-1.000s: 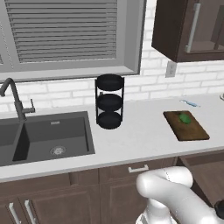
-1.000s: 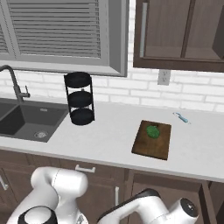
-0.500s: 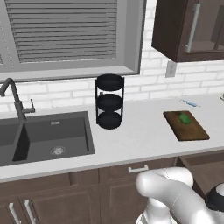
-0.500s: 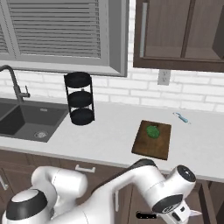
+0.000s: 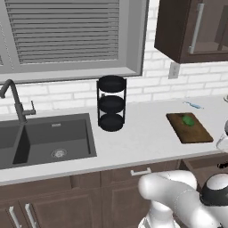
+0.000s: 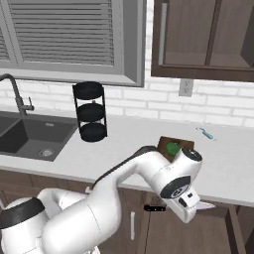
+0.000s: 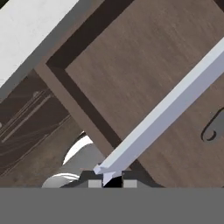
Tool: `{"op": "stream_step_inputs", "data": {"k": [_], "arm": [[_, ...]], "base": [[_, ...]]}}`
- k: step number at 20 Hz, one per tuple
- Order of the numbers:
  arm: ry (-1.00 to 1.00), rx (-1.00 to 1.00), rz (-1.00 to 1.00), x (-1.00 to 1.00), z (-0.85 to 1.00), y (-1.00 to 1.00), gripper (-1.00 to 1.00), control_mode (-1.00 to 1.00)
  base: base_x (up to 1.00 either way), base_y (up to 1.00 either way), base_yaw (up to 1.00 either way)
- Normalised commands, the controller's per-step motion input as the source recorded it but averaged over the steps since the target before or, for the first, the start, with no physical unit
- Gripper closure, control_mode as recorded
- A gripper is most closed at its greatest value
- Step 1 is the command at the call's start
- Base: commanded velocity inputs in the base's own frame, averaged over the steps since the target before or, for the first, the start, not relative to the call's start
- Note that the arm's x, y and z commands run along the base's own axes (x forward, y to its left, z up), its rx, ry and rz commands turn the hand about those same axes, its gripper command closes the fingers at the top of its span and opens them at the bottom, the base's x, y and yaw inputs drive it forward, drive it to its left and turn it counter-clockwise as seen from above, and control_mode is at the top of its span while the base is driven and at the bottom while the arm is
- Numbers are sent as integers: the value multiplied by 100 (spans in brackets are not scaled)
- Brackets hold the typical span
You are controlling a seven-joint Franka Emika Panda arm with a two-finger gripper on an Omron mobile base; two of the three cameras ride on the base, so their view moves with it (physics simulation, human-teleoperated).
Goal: Place the appropriate cutting tool for cutting the broccoli skin on the cutting board.
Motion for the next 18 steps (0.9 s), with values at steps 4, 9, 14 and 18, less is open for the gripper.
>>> {"op": "stream_step_inputs", "data": {"k": [4,9,14,18], "arm": [[0,-10,0,100,8,39,100,-100],[1,-7,0,100,0,4,100,-100],[1,-5,0,86,19,-1,100,-100],[0,-8,0,89,9,0,100,-100]], "base": [[0,0,0],[0,0,0],[0,0,0],[0,0,0]]}}
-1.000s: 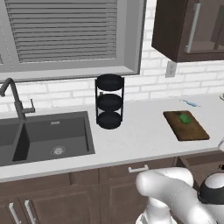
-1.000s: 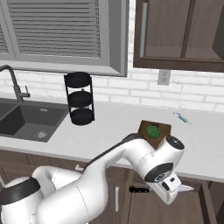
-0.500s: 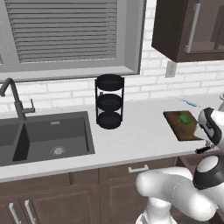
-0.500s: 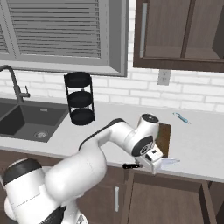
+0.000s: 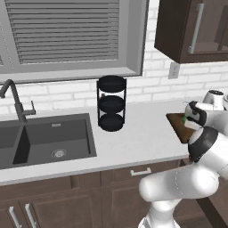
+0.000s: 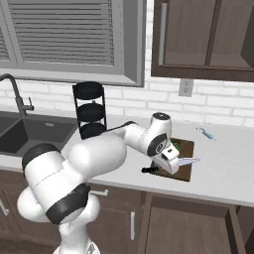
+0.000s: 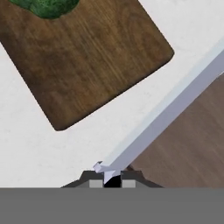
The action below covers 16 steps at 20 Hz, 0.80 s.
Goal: Place the appropriate cutting tool for cutting the broccoli skin on the cutting board.
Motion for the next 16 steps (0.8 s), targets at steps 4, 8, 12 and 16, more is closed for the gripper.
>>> {"op": "stream_step_inputs", "data": {"k": [4,8,12,16], "arm": [[0,-5,0,73,0,0,100,-100],[0,-2,0,65,-7,-3,100,-100],[0,0,0,51,-18,-15,100,-100],[0,0,0,34,-23,-18,100,-100]], "base": [[0,0,0],[0,0,0],[0,0,0],[0,0,0]]}}
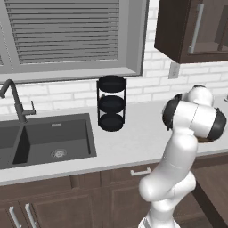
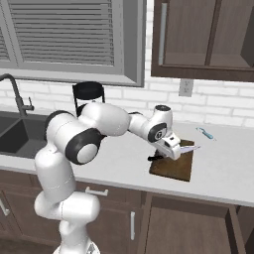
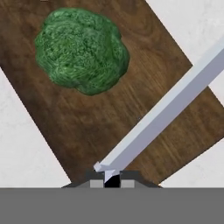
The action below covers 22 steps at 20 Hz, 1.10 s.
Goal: Place the appropriate cutting tool for cutting the broccoli skin on the cutting board.
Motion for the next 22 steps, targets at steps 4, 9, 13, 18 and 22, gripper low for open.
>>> {"op": "stream_step_inputs", "data": {"k": [4,9,13,18,22], "arm": [[0,0,0,5,-28,-30,100,-100],[0,0,0,5,-31,-24,100,-100],[0,0,0,5,-31,-6,100,-100],[0,0,0,1,-24,0,100,-100],[0,0,0,-1,-6,0,-100,-100]], "base": [[0,0,0],[0,0,0],[0,0,0],[0,0,0],[0,0,0]]}}
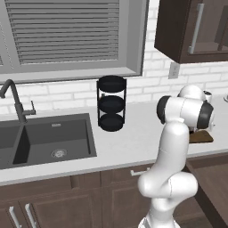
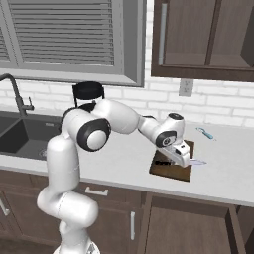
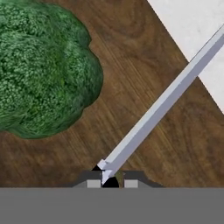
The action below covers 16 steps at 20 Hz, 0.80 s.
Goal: Place the appropriate cutting tool for cutting the broccoli skin on the cutting board.
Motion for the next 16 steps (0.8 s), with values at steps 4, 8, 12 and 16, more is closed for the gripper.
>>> {"op": "stream_step_inputs", "data": {"k": [4,8,12,16], "arm": [[-4,0,0,0,8,0,-100,-100],[-3,0,0,0,10,0,-100,-100],[-13,0,0,-28,44,1,-100,-100],[-19,0,0,-61,54,30,-100,-100]], "base": [[0,0,0],[0,0,0],[0,0,0],[0,0,0]]}}
